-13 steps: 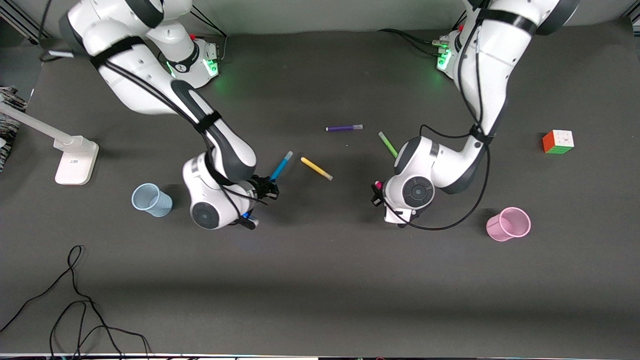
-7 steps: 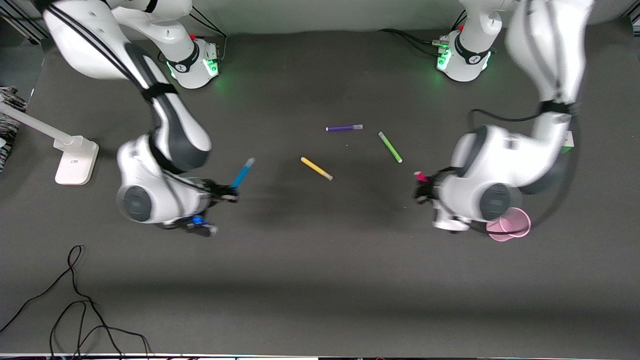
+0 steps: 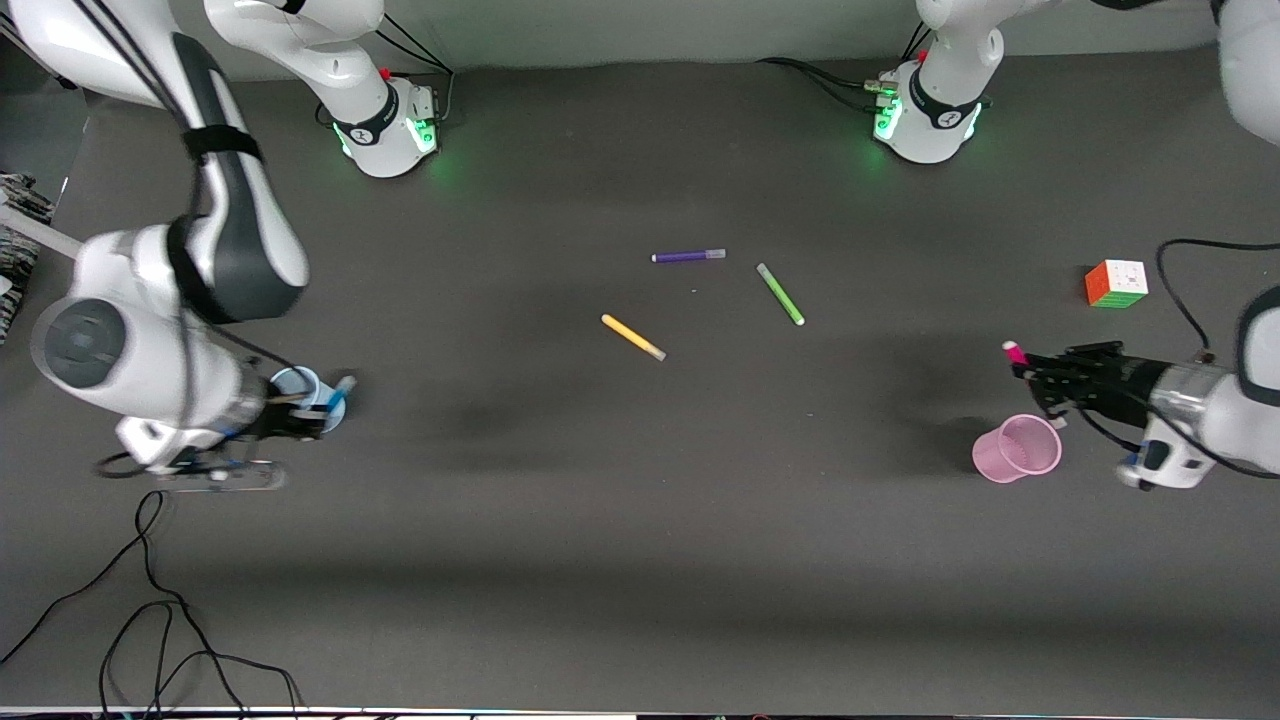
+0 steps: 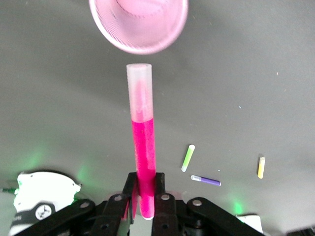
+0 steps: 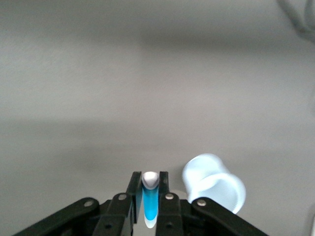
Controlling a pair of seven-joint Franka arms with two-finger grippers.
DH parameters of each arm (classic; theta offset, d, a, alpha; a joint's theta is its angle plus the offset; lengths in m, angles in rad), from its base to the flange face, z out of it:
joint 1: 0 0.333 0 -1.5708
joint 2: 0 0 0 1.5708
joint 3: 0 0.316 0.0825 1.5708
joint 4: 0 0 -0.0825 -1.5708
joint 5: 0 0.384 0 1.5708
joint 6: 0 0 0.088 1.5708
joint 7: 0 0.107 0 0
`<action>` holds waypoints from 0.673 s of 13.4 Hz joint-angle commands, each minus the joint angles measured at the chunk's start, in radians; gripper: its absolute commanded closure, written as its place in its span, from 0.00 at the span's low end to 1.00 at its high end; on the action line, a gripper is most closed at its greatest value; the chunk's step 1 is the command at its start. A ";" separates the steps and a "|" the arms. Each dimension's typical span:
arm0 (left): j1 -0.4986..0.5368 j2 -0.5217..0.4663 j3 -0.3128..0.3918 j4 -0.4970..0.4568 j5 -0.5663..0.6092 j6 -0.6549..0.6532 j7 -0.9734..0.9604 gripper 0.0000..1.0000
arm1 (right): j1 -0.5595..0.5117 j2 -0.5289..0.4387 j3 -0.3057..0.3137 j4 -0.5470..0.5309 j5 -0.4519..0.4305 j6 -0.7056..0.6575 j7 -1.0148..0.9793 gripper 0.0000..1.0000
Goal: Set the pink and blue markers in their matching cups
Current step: 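Carry the blue marker to the blue cup while the left gripper carries pink, then drop the blue marker into the blue cup while the left gripper drops pink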
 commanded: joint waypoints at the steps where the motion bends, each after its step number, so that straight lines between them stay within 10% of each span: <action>1: 0.062 0.125 -0.014 0.101 -0.082 -0.048 0.054 1.00 | 0.013 -0.187 -0.073 -0.311 -0.018 0.280 -0.163 1.00; 9: 0.131 0.220 -0.014 0.108 -0.238 -0.059 0.054 1.00 | 0.015 -0.295 -0.140 -0.660 -0.018 0.740 -0.300 1.00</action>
